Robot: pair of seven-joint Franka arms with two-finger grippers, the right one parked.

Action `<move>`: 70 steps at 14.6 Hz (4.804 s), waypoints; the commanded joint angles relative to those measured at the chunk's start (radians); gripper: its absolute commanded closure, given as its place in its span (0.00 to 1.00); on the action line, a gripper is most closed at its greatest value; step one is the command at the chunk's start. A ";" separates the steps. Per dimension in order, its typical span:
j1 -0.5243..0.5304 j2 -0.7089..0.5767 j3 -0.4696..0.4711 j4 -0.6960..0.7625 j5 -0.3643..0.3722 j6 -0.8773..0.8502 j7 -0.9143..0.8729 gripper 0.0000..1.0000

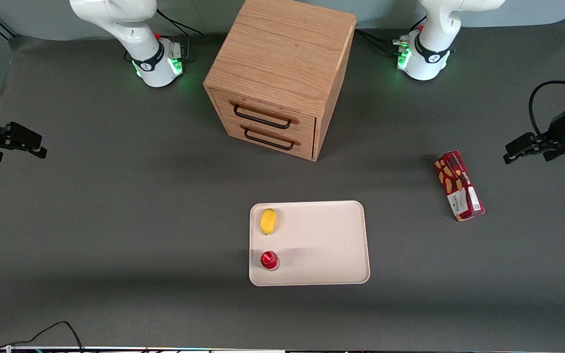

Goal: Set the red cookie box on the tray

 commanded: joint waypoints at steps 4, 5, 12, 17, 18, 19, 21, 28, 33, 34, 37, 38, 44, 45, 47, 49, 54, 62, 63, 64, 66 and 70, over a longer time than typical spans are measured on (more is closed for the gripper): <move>0.054 0.069 -0.061 0.103 0.026 -0.065 0.007 0.00; 0.054 0.074 -0.060 0.101 0.027 -0.065 0.017 0.00; 0.048 0.109 -0.059 -0.101 0.085 0.117 -0.057 0.00; 0.057 0.140 -0.053 -0.374 0.084 0.518 -0.069 0.00; 0.058 0.160 -0.052 -0.397 0.084 0.572 -0.068 0.00; 0.060 0.180 -0.049 -0.423 0.084 0.631 -0.068 0.00; 0.062 0.226 -0.047 -0.487 0.084 0.791 -0.068 0.00; 0.066 0.307 -0.047 -0.581 0.079 1.038 -0.065 1.00; 0.066 0.270 -0.047 -0.574 0.079 1.001 -0.057 1.00; 0.065 0.249 -0.047 -0.565 0.079 0.964 -0.062 1.00; 0.057 0.151 -0.050 -0.493 0.073 0.752 -0.072 1.00; 0.054 0.122 -0.052 -0.450 0.070 0.663 -0.086 1.00; 0.039 0.100 -0.061 0.015 0.013 0.011 -0.117 1.00; 0.034 0.106 -0.064 0.078 0.012 -0.052 -0.126 1.00; 0.022 0.131 -0.082 0.190 0.009 -0.131 -0.161 1.00; 0.016 0.190 -0.145 0.288 0.009 -0.163 -0.279 1.00; -0.013 0.426 -0.358 0.483 0.050 -0.130 -0.670 1.00; -0.158 0.747 -0.360 0.655 0.156 0.151 -0.739 1.00; -0.165 0.772 -0.359 0.653 0.171 0.186 -0.706 1.00; -0.167 0.795 -0.359 0.653 0.187 0.218 -0.694 1.00; -0.170 0.841 -0.359 0.650 0.222 0.278 -0.689 1.00; -0.195 0.901 -0.359 0.614 0.282 0.385 -0.704 1.00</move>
